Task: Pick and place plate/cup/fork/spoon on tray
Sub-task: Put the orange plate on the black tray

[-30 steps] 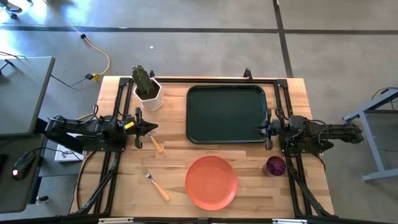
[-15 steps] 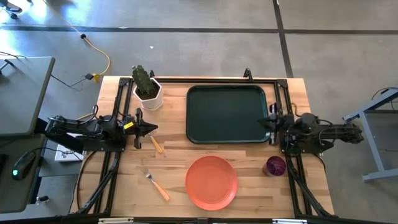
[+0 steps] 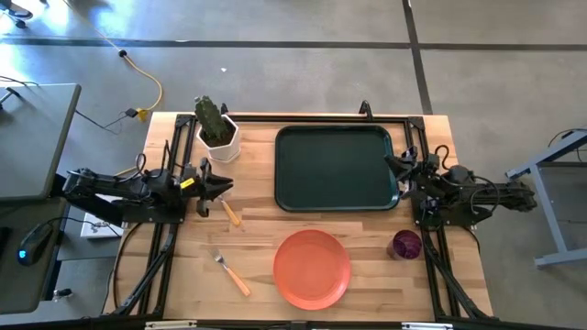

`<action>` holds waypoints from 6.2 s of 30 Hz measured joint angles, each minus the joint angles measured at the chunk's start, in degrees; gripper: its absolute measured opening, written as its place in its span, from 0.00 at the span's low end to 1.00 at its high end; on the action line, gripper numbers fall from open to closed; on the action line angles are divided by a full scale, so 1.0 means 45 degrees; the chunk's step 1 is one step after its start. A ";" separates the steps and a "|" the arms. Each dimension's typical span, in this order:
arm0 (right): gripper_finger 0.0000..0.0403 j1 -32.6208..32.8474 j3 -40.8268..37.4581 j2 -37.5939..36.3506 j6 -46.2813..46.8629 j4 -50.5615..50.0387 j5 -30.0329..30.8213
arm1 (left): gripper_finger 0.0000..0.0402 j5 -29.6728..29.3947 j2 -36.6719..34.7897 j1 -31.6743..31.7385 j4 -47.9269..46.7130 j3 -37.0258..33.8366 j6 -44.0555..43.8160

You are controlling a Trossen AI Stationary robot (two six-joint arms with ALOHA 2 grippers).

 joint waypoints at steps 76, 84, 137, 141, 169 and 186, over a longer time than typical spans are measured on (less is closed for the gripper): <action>0.00 0.3041 0.0005 1.2492 0.2413 0.7446 -0.0212 | 0.32 0.1406 2.0907 -0.1384 -0.0339 1.1560 0.0284; 0.00 0.3041 0.0010 1.2492 0.2264 0.7714 -0.0168 | 0.42 0.1371 2.1672 -0.1380 -0.0491 1.1558 -0.0342; 0.00 0.3449 0.3190 1.2502 -0.2936 0.9417 -0.4830 | 0.00 0.2523 1.9537 0.3847 0.1203 1.2570 0.0487; 0.00 0.3434 0.5064 1.2582 -0.3018 0.5460 -0.3681 | 0.01 0.1909 1.9728 0.4576 0.1758 1.2570 0.0120; 0.00 0.3249 0.6976 1.5507 -0.2260 0.3827 0.2369 | 0.02 0.1076 2.1824 0.6545 0.1017 1.2560 0.0041; 0.00 0.3122 0.6975 1.5504 -0.1208 0.3150 0.2000 | 0.06 0.1482 2.1229 0.6596 -0.0848 1.2570 0.0930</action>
